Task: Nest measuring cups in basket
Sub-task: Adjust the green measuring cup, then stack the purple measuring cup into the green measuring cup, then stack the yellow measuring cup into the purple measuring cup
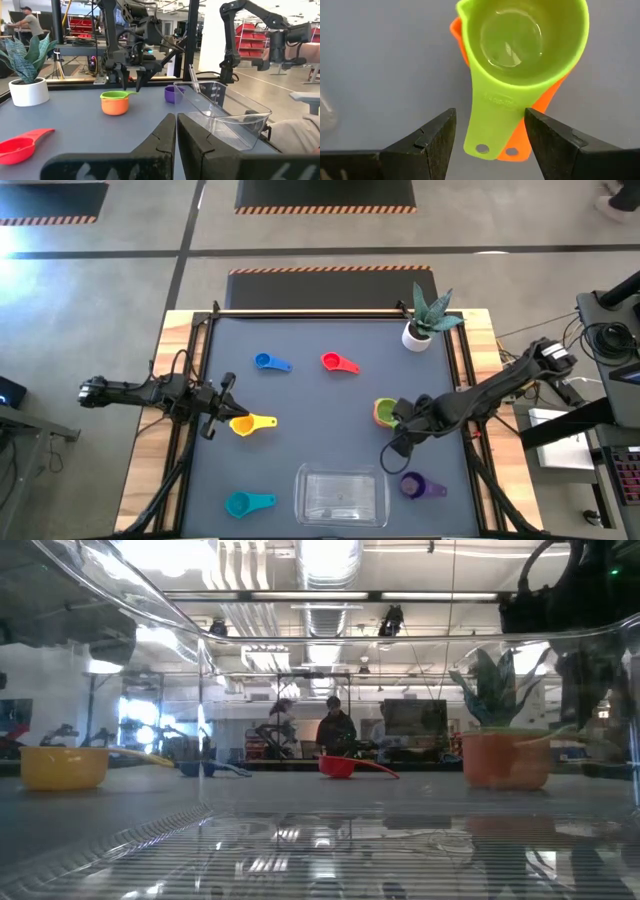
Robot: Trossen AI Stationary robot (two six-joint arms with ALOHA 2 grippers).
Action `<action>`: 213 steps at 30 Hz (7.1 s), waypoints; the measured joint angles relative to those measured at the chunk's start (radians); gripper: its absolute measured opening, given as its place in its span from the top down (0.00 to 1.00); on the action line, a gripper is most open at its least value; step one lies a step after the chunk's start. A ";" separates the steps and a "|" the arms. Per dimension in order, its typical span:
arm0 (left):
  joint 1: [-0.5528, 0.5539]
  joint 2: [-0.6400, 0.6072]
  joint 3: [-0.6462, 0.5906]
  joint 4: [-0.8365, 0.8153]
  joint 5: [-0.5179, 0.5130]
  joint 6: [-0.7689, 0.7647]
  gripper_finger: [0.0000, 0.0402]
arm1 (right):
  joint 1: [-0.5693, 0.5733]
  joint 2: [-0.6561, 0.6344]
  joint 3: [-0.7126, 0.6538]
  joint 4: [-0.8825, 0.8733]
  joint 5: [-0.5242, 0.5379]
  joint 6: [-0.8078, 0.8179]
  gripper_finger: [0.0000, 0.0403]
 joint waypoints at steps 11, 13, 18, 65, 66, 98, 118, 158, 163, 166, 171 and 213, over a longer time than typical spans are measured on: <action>0.000 0.002 0.000 0.000 0.000 0.000 1.00 | 0.000 0.076 0.000 0.003 0.003 -0.014 0.44; 0.000 0.002 0.000 0.000 0.000 0.000 1.00 | 0.000 0.085 0.001 0.001 0.007 -0.019 0.44; 0.000 0.002 0.000 0.000 0.000 0.000 1.00 | 0.000 0.086 0.005 0.001 0.007 -0.035 0.52; 0.000 0.002 0.000 0.000 0.000 0.000 1.00 | 0.000 0.071 0.052 -0.026 0.053 -0.092 0.24; 0.000 0.002 0.000 0.000 0.000 0.000 1.00 | 0.000 0.084 0.052 -0.026 0.053 -0.092 0.23; 0.000 0.002 0.000 0.000 0.000 0.000 1.00 | 0.000 0.119 0.052 -0.015 0.053 -0.147 0.97; 0.000 0.002 0.000 0.000 0.000 0.000 1.00 | 0.117 -0.071 0.120 0.009 -0.065 -0.191 0.54; 0.000 0.002 0.000 0.000 0.000 0.000 1.00 | 0.307 0.087 0.254 -0.235 0.057 0.009 0.98; 0.000 0.002 0.000 0.000 0.000 0.000 1.00 | 0.234 0.026 0.309 -0.323 0.082 -0.060 0.98; 0.000 0.002 0.000 0.000 0.000 0.000 1.00 | 0.185 0.011 0.331 -0.334 0.088 -0.106 0.98; 0.000 0.002 0.000 0.000 0.000 0.000 1.00 | 0.013 0.009 0.354 -0.306 0.132 -0.207 0.98; 0.000 0.002 0.000 0.000 0.000 0.000 1.00 | -0.402 0.172 0.450 -0.138 -0.078 -0.785 0.58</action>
